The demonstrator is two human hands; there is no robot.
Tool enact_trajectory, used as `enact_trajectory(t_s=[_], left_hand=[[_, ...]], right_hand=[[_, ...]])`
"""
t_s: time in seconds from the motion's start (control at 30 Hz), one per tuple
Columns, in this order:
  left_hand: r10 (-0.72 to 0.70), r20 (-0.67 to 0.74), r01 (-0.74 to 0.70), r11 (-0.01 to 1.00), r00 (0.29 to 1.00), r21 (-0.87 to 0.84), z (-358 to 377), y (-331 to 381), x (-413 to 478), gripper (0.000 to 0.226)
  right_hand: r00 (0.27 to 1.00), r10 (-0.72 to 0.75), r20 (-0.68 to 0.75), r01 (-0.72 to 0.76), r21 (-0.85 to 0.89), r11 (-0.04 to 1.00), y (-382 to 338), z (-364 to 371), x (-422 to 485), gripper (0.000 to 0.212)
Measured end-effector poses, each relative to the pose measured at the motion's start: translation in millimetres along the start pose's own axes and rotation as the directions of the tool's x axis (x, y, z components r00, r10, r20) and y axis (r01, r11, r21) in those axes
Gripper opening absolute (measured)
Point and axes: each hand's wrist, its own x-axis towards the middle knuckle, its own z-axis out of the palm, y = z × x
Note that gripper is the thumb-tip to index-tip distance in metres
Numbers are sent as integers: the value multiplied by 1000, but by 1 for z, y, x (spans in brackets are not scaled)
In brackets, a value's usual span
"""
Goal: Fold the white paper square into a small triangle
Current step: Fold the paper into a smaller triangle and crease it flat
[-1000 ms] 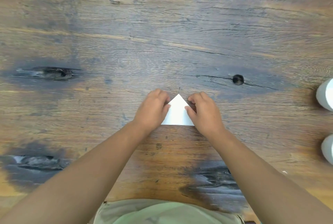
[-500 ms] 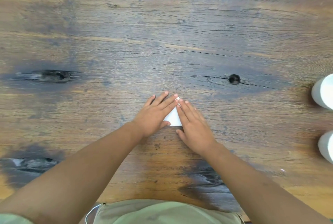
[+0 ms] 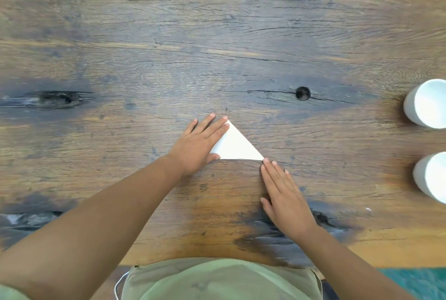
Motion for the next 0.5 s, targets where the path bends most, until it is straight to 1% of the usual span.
enact_trajectory(t_s=[0.1, 0.2, 0.23, 0.3, 0.37, 0.5], left_hand=[[-7, 7, 7, 1000, 1000, -25, -3, 0, 0, 85], [-17, 4, 17, 999, 1000, -28, -4, 2, -1, 85], [-21, 4, 21, 999, 1000, -28, -4, 3, -2, 85], [-25, -1, 25, 999, 1000, -26, -2, 4, -1, 84], [-26, -2, 26, 999, 1000, -35, -1, 4, -1, 84], [-20, -19, 19, 998, 1000, -62, 2, 3, -1, 84]], right_hand=[[999, 30, -45, -30, 16, 999, -5, -4, 3, 71], [978, 66, -199, -56, 52, 997, -10, -12, 13, 48], [967, 57, -250, -41, 70, 997, -13, -16, 20, 41], [950, 11, -313, 17, 86, 996, -21, -26, 40, 36], [952, -50, -303, 79, 87, 993, -30, -37, 64, 41], [968, -137, -211, 155, 73, 985, -44, -52, 104, 61]])
